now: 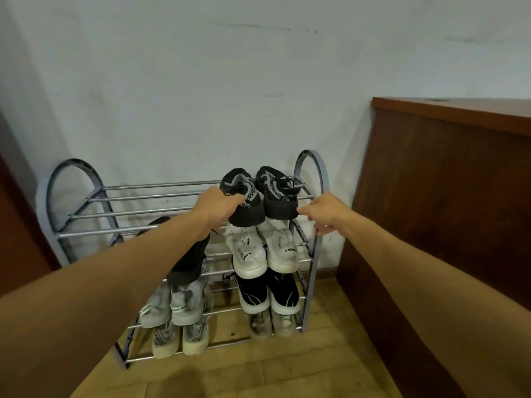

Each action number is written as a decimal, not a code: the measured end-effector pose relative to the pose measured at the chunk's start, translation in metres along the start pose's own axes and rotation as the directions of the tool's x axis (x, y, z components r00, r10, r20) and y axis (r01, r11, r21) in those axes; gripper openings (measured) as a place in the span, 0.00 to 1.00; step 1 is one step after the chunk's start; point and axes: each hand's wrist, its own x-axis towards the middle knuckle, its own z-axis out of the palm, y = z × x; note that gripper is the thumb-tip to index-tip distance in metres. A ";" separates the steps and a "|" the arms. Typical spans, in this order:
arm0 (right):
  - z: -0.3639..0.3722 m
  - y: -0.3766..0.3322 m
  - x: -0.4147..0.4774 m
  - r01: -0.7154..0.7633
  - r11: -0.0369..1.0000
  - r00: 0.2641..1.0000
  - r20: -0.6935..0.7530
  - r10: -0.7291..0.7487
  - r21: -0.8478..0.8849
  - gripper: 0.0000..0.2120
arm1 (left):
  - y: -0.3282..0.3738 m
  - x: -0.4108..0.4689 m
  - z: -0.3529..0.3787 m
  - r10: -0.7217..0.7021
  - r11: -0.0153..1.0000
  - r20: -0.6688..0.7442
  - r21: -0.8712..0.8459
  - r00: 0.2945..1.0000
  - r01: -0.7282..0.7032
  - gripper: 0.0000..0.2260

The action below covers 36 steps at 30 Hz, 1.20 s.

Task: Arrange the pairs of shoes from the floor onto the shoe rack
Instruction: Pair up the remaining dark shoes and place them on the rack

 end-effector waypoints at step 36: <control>0.172 0.527 -0.449 -0.898 0.376 0.403 0.086 0.911 0.231 0.31 | -0.188 -0.352 0.256 -0.269 0.656 0.866 0.485 0.421 -0.578 0.22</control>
